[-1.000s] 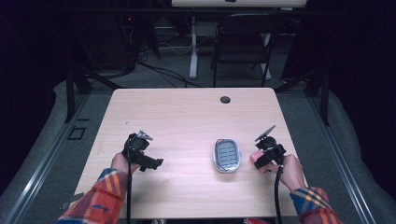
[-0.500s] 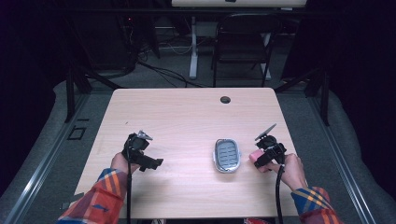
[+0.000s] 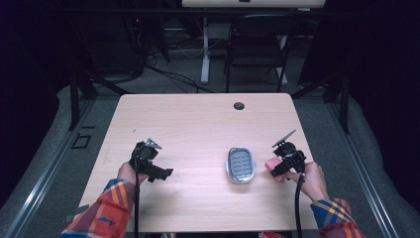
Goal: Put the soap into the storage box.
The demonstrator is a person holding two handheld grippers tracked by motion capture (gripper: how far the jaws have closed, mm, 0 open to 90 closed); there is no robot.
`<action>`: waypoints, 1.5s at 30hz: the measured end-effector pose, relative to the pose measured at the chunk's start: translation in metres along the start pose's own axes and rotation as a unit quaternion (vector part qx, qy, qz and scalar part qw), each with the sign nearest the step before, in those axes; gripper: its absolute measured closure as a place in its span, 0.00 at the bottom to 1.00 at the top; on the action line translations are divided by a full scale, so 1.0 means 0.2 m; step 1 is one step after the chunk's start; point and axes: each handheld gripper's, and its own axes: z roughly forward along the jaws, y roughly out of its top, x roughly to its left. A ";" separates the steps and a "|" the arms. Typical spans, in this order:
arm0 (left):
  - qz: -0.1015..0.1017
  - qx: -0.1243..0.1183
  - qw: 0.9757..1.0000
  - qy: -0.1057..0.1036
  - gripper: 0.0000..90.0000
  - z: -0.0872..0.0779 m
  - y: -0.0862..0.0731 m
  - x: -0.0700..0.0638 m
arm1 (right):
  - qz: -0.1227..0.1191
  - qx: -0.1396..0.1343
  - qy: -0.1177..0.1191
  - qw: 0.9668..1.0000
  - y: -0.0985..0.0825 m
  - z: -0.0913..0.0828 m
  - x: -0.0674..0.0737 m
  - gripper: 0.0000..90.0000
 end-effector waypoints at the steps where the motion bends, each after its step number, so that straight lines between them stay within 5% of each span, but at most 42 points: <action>1: 0.000 0.000 1.000 0.000 0.01 0.00 0.00 0.00 | -0.001 0.000 0.004 1.000 0.00 0.00 0.00 0.41; 10: -0.005 0.000 1.000 -0.001 0.01 0.00 -0.01 0.01 | -0.007 0.004 0.007 1.000 0.01 -0.04 -0.02 0.41; 20: -0.004 0.001 1.000 0.002 0.01 0.00 -0.01 0.01 | 0.002 -0.025 0.007 1.000 0.01 -0.10 -0.02 0.41; 45: 0.000 0.002 1.000 0.000 0.01 0.00 -0.01 0.00 | -0.029 -0.041 -0.008 0.999 0.14 -0.25 0.02 0.41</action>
